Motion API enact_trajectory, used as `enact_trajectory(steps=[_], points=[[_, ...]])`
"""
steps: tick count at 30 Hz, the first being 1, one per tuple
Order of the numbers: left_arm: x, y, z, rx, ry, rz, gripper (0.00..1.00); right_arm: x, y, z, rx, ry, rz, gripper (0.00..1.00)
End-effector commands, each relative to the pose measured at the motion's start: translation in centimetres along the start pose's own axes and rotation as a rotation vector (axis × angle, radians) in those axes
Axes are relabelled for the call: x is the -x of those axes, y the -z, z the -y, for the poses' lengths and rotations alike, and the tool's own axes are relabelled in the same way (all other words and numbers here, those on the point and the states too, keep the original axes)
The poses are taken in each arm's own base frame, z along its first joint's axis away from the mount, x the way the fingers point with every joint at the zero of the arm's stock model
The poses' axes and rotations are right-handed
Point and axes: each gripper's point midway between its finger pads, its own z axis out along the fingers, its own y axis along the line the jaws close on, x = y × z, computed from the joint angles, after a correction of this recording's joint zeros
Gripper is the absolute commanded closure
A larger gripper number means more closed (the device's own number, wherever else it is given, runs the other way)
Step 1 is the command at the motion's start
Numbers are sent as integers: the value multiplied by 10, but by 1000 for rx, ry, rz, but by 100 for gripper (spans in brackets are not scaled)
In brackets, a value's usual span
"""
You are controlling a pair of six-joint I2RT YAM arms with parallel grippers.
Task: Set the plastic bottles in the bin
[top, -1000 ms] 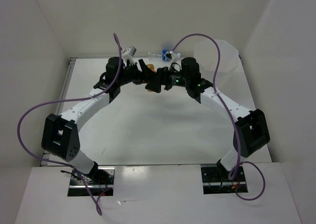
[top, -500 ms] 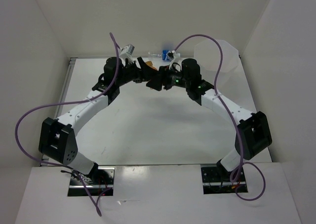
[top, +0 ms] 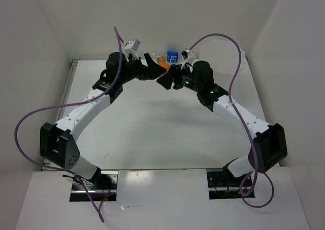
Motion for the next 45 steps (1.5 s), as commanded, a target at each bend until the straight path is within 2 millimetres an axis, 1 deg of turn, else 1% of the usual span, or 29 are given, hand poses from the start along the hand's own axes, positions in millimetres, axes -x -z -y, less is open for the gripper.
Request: enact_trajectory(steps=[1, 2, 3, 5, 6, 7, 8, 10, 11, 14, 15, 17, 19, 20, 22, 24, 25, 26, 27, 28, 29, 30, 33, 34, 35, 37, 38, 41, 45], points=[[47, 17, -3, 68, -100, 104, 0, 57, 29, -4, -113, 85, 188, 75], [50, 17, -19, 143, -99, 102, 0, 67, 39, 0, -152, 96, 217, 75], [69, 16, -29, 184, -125, 129, 0, 82, 51, 16, -230, 88, 255, 75], [76, 13, -50, 256, -133, 105, 0, 107, 74, 24, -272, 69, 328, 75], [70, 1, -71, 281, -136, 61, 0, 123, 89, 43, -323, 45, 370, 75], [77, -1, -84, 291, -138, 52, 0, 129, 97, 55, -357, 30, 379, 75], [90, -4, -82, 273, -139, 56, 0, 137, 107, 61, -382, 29, 399, 75], [80, -21, -117, 311, -139, 0, 0, 155, 129, 84, -479, 26, 438, 75], [96, -24, -121, 314, -157, 22, 0, 161, 134, 92, -512, 21, 448, 75], [65, -56, -174, 346, -177, -95, 0, 162, 148, 120, -612, 18, 452, 74], [82, -62, -168, 334, -193, -66, 0, 166, 152, 129, -633, 15, 461, 74], [66, -77, -190, 356, -173, -121, 0, 167, 152, 145, -650, 4, 450, 74], [77, -82, -185, 340, -172, -104, 0, 174, 163, 162, -690, -22, 461, 74], [73, -87, -191, 343, -168, -111, 0, 177, 165, 168, -705, -26, 462, 73], [79, -90, -196, 366, -169, -85, 0, 184, 176, 180, -741, -51, 490, 61], [86, -95, -202, 389, -172, -76, 0, 176, 177, 191, -762, -64, 474, 52], [73, -105, -218, 402, -156, -107, 0, 176, 177, 191, -762, -64, 474, 48], [76, -108, -220, 401, -170, -107, 0, 171, 174, 197, -770, -74, 456, 44], [103, -107, -202, 377, -211, -53, 0, 170, 170, 200, -765, -77, 446, 38], [86, -119, -222, 387, -199, -77, 0, 168, 168, 203, -768, -81, 438, 36], [88, -122, -223, 373, -230, -74, 0, 172, 168, 199, -756, -76, 443, 32], [92, -127, -221, 350, -243, -51, 0, 164, 164, 207, -768, -89, 417, 21], [111, -136, -225, 276, -249, 52, 0, 163, 162, 208, -764, -83, 403, 7], [102, -144, -233, 257, -232, 47, 0, 163, 162, 208, -764, -83, 403, 0], [105, -154, -225, 183, -224, 81, 0, 163, 161, 209, -761, -79, 409, 0], [101, -164, -240, 158, -201, 124, 0, 168, 165, 202, -751, -67, 432, 0], [112, -168, -232, 112, -224, 179, 0, 168, 165, 202, -751, -67, 432, 0], [115, -181, -245, 171, -204, 275, 0, 176, 170, 193, -735, -47, 469, 0], [95, -191, -275, 259, -127, 281, 0, 173, 173, 189, -731, -55, 475, 0]])
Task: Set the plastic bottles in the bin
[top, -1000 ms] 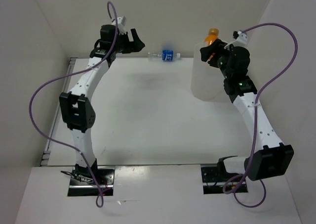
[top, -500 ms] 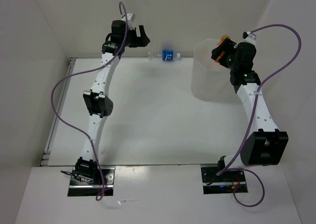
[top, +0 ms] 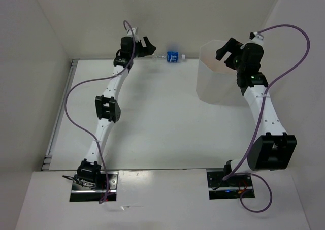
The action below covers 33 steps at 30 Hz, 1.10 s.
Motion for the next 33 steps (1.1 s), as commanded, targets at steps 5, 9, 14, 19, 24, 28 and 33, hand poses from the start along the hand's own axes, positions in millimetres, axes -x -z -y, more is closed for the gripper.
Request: enact_trajectory(steps=[5, 9, 14, 19, 24, 28, 33], points=[[-3, -20, 5, -37, 129, 123, 0, 32, 20, -24, 93, -20, 116, 0], [-15, -26, -7, -13, 150, 131, 0, 27, 22, -24, 98, -32, 105, 0], [-28, -31, -17, 8, 171, 126, 1, 26, 24, -28, 125, -41, 111, 0], [-50, -37, -24, -3, 245, 117, 4, 24, 23, -28, 126, -59, 110, 0], [-62, -45, -9, -19, 257, 126, 16, 23, 21, -24, 110, -60, 119, 0], [-85, -49, -22, 13, 312, 98, 16, 23, 23, -21, 98, -71, 124, 0], [-77, -50, -19, 1, 352, 137, 20, 24, 28, -17, 79, -73, 139, 0]])
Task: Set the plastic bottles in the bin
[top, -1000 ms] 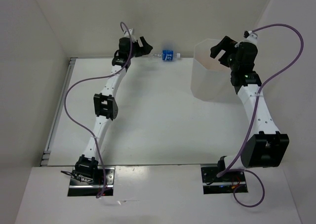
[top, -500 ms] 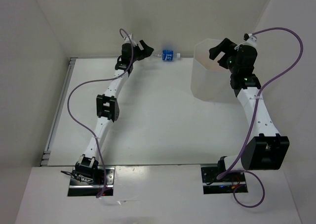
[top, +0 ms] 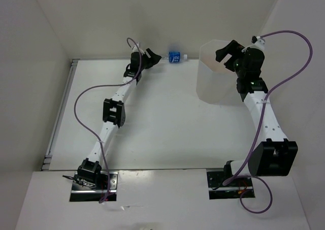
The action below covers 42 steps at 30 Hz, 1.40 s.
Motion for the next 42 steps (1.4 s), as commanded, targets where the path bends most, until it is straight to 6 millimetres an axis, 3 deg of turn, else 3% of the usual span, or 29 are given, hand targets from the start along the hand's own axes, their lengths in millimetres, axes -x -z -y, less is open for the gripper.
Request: enact_trajectory(steps=[1, 6, 11, 15, 25, 29, 30, 31, 33, 34, 36, 42], points=[[15, -4, 7, -31, 48, 81, 23, 26, 15, -9, 8, -2, 100, 0], [28, -5, 17, -39, 69, 151, 38, 32, 25, -9, 3, -13, 130, 0], [20, -8, 38, -52, 20, 170, 52, 39, 33, -6, -17, -25, 168, 0], [16, -8, 33, -35, -11, 156, 61, 40, 36, -2, -36, -26, 180, 0], [14, -7, 37, -42, 0, 128, 58, 49, 53, 3, -74, -68, 238, 0], [14, -7, 37, -41, -12, 128, 70, 53, 60, 4, -81, -89, 261, 0], [14, -7, 37, -41, -12, 128, 82, 55, 60, 5, -91, -90, 267, 0], [17, -6, 40, -48, -13, 135, 86, 52, 59, 10, -111, -91, 270, 0], [21, -4, 44, -43, -36, 132, 89, 60, 67, 9, -113, -103, 299, 0], [24, -3, 46, -42, -50, 132, 100, 60, 66, 12, -122, -105, 307, 0], [34, 2, 56, -40, -62, 131, 100, 67, 76, 8, -111, -122, 340, 0], [18, 4, 63, -90, -63, 52, 100, 68, 80, 10, -114, -125, 358, 0]])
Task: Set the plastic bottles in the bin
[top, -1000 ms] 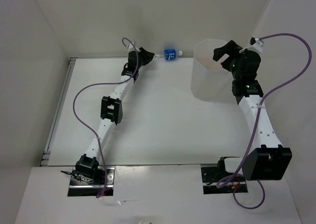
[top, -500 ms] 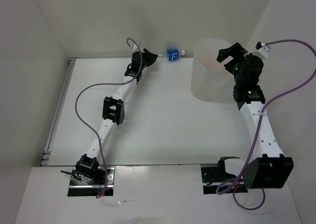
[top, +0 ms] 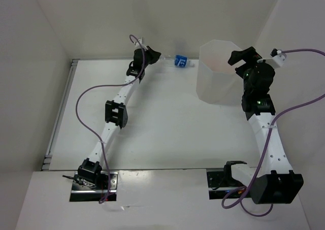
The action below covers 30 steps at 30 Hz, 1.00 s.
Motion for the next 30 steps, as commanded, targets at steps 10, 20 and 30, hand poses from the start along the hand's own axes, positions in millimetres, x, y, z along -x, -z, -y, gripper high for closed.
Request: enact_trajectory(steps=[10, 20, 30], points=[[43, 41, 57, -60, -180, -192, 100, -12, -7, -26, 136, -5, -56, 0], [33, 53, 101, -334, -240, -260, 0, -49, -20, -49, 229, 140, -210, 0], [42, 57, 100, -291, -289, -258, 0, -38, -17, -77, 218, 294, -195, 0]])
